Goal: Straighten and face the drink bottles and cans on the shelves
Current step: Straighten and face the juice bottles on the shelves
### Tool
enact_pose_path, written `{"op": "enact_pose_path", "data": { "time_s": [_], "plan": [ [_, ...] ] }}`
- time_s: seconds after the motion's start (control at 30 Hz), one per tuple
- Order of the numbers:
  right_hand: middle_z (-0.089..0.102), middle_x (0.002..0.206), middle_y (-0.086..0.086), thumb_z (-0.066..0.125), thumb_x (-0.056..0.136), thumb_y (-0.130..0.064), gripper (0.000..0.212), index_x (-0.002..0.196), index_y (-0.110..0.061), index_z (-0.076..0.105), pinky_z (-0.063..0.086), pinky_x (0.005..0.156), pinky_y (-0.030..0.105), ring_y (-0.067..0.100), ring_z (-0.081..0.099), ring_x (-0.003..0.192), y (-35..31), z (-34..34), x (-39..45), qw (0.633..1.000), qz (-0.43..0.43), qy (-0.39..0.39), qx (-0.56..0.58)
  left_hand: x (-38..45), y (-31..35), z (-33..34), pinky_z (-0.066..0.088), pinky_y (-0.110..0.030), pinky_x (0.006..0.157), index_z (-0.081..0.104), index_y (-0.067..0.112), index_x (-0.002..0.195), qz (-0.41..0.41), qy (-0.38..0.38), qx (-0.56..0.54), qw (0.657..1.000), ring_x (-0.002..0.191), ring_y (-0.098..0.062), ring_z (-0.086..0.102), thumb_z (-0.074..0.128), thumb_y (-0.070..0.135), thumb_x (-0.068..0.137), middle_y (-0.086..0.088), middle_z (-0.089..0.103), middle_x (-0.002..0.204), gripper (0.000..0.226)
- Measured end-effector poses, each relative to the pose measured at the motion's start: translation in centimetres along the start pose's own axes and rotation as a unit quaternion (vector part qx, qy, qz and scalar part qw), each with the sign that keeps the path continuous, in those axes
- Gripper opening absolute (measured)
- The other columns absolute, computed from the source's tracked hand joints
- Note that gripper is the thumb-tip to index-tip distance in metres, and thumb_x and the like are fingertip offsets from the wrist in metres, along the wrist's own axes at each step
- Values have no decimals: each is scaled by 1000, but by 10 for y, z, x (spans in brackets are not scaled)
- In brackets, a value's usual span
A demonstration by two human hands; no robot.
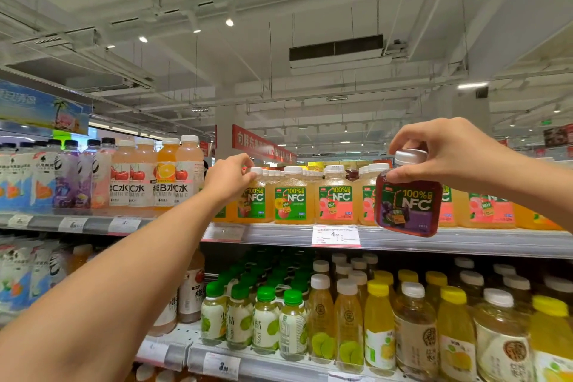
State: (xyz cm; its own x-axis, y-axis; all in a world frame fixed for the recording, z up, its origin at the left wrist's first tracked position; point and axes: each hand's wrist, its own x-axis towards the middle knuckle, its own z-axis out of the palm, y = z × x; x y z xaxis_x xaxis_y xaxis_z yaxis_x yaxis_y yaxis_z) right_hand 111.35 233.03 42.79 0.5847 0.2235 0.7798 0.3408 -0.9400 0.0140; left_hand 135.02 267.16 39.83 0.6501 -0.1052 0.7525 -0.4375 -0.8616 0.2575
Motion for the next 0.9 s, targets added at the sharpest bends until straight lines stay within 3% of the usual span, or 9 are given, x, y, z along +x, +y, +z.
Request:
{"op": "enact_pose_path", "data": {
  "time_s": [0.17,0.4,0.53,0.7,0.8,0.9],
  "plan": [
    [69,99,0,77,62,-62,49,101,-33,72,51,73,32,20,65,94,0,-2,-4,1000,7,-2,-10,1,10,3,55,-38,72,58,28,100,-23,20,0,1000,87,-21,61,67,60,88,6,64,90,35],
    [67,96,-2,76,59,-69,51,99,-37,70,48,67,28,17,64,89,5,-8,-5,1000,17,-9,-25,1,17,-1,55,-41,83,59,26,97,-19,6,-26,999,96,-25,62,66,47,93,-2,70,104,23],
    [65,95,-5,64,51,-80,64,100,-39,70,48,64,24,16,64,88,5,-12,-7,1000,15,-3,-24,1,17,-5,56,-44,87,59,26,100,-9,-16,-26,999,99,-26,63,65,46,94,-4,71,108,22],
    [65,92,-5,68,53,-78,63,100,-37,71,44,65,23,14,63,85,11,-17,-13,999,23,-2,-35,0,21,-3,54,-40,82,59,24,114,-36,-16,2,999,103,-28,63,64,48,93,-6,69,116,33],
    [66,93,-5,74,61,-69,56,103,-33,71,45,64,26,11,62,81,20,-24,-22,999,38,-10,-38,-13,45,1,51,-44,87,55,19,130,-17,38,59,997,114,-32,59,62,47,93,-8,63,127,47],
    [65,93,-5,81,68,-61,48,104,-31,71,45,63,25,9,61,80,33,-39,-37,997,56,-19,-49,-36,91,9,45,-49,98,56,20,133,60,90,52,993,124,-31,51,61,41,95,-6,59,135,43]
  ]
}}
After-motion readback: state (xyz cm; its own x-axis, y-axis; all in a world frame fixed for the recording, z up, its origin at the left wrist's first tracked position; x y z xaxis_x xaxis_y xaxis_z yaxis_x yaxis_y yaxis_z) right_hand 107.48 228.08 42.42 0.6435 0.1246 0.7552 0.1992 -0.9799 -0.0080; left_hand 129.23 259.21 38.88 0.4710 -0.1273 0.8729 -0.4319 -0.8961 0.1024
